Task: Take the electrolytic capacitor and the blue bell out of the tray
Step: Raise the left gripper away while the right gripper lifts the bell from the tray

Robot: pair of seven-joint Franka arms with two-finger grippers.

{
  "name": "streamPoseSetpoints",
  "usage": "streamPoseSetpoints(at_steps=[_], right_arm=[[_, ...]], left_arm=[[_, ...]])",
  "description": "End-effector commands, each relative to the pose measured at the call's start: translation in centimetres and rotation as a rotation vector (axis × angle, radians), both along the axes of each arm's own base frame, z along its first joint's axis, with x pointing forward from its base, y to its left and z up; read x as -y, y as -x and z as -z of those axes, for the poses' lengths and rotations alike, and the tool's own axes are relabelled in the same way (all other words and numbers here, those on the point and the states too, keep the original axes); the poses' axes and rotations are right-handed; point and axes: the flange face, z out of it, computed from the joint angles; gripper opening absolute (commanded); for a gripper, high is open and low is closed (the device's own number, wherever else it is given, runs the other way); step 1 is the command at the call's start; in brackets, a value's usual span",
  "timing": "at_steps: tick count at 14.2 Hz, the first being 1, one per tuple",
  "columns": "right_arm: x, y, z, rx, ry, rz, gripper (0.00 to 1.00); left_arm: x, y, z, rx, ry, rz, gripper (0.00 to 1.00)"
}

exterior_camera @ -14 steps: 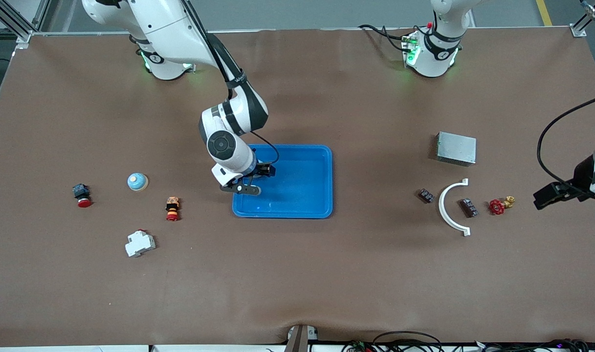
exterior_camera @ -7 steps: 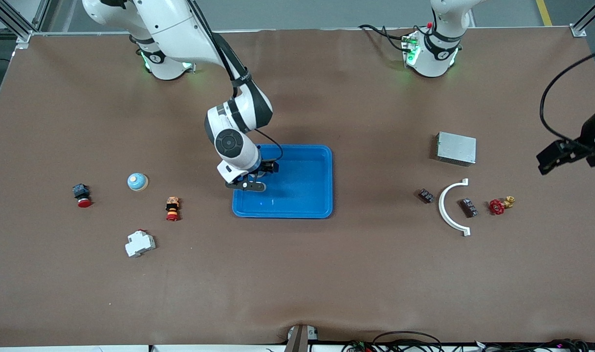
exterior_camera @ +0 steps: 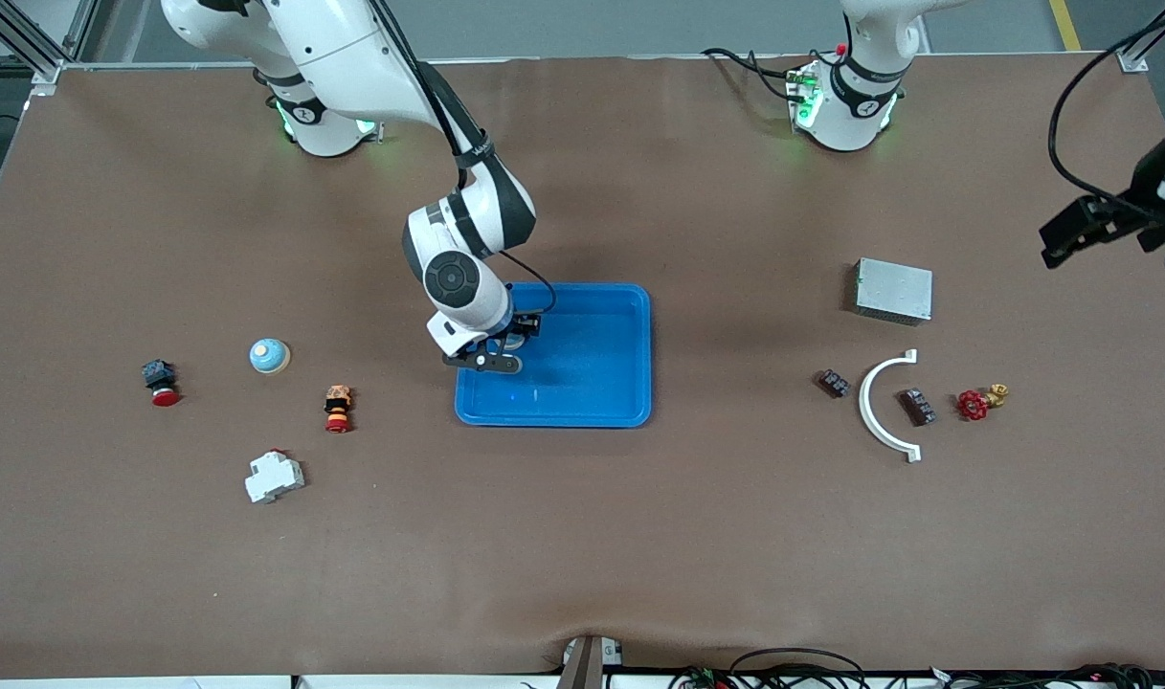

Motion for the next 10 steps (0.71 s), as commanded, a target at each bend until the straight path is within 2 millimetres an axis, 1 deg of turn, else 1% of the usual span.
streamPoseSetpoints(at_steps=[1,2,3,4,5,6,7,8,10], right_arm=[[-0.3,-0.1,-0.4,0.01,0.01,0.005,0.12],[-0.3,-0.3,-0.7,0.014,0.006,0.01,0.12],[-0.2,-0.5,-1.4,0.021,0.0,0.012,0.12],[0.1,-0.9,-2.8,0.027,-0.012,0.015,0.11],[0.8,-1.0,-4.1,-0.009,-0.005,0.013,0.11],[2.4,-2.0,-5.7,-0.022,0.01,0.021,0.11],[3.6,-2.7,-7.2,-0.018,0.029,-0.013,0.11],[4.6,-3.2,-8.5,-0.019,0.046,-0.06,0.11],[7.0,-5.2,-11.1,-0.037,0.057,-0.07,0.11]], left_arm=[[-0.3,2.4,-0.7,-0.019,0.04,-0.005,1.0],[-0.7,3.1,-0.8,-0.019,0.061,-0.016,1.0],[-0.6,3.5,-0.6,-0.023,0.066,-0.014,1.0],[-0.5,3.5,-0.6,-0.023,0.069,-0.012,1.0],[-0.1,3.6,-0.5,-0.03,0.07,-0.005,1.0],[1.0,3.7,-0.5,-0.031,0.07,0.016,1.0],[1.9,3.8,-0.5,-0.031,0.067,0.03,1.0],[2.0,3.8,-0.6,-0.029,0.069,0.032,1.0],[3.2,4.0,-0.9,-0.024,0.065,0.046,1.0]])
